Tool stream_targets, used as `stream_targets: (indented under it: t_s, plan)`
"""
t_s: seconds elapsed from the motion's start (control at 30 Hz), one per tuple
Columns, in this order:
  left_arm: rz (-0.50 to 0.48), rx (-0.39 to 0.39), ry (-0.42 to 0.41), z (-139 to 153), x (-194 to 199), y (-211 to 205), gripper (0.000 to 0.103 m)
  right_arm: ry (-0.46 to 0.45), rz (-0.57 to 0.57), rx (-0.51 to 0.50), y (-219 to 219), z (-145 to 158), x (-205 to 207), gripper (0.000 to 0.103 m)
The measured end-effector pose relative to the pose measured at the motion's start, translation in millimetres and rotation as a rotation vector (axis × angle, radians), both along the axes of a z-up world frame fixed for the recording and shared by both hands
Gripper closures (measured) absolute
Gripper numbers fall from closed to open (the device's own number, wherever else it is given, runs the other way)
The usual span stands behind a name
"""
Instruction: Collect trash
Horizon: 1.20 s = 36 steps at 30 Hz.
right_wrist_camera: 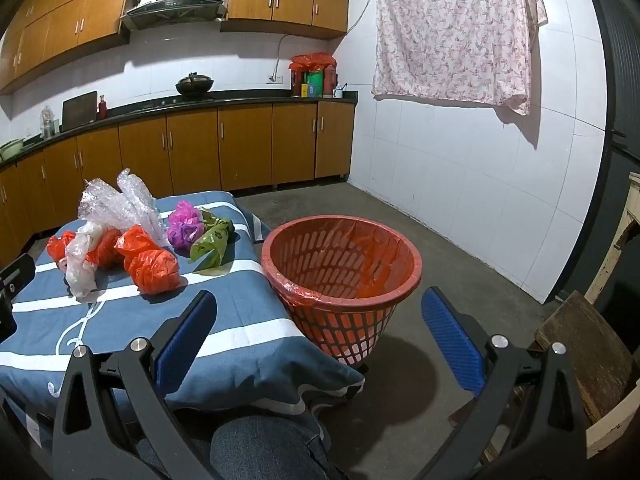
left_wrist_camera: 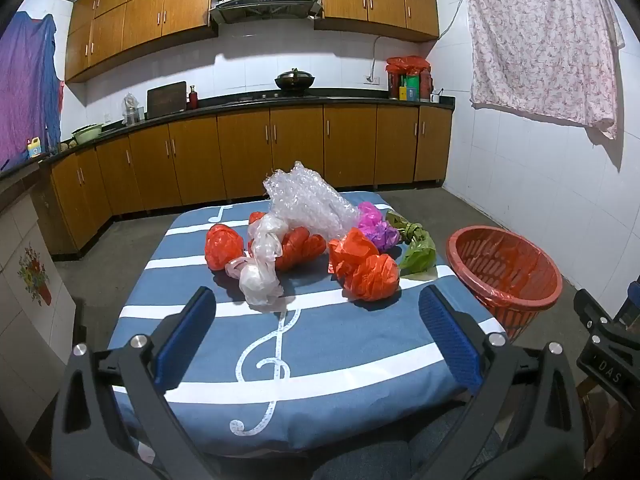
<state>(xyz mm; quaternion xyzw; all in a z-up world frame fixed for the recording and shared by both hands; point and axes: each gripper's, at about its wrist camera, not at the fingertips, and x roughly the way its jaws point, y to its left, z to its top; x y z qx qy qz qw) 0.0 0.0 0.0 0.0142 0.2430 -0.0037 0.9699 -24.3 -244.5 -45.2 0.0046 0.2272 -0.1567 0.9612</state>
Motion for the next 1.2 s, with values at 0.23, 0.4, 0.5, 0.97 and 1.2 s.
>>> stream_targets:
  t_s: [0.23, 0.4, 0.5, 0.97, 1.2]
  plan:
    - [0.001, 0.001, 0.001, 0.0, 0.1, -0.1, 0.004, -0.001, 0.000, -0.002, 1.0, 0.3, -1.1, 0.002]
    - [0.000, 0.000, 0.002, -0.1, 0.1, 0.0, 0.004, -0.001, -0.002, 0.001, -0.2, -0.4, 0.2, 0.002]
    - [0.000, 0.000, 0.002, -0.2, 0.2, 0.0, 0.004, -0.001, -0.003, 0.003, -0.8, -0.7, 0.4, 0.002]
    - [-0.001, 0.000, 0.003, -1.3, -1.8, -0.7, 0.004, -0.002, -0.002, 0.001, -1.0, 0.2, 0.0, 0.002]
    - [0.000, -0.001, 0.005, -2.4, -2.7, -0.8, 0.004, -0.002, -0.002, 0.000, -1.1, 0.5, -0.2, 0.002]
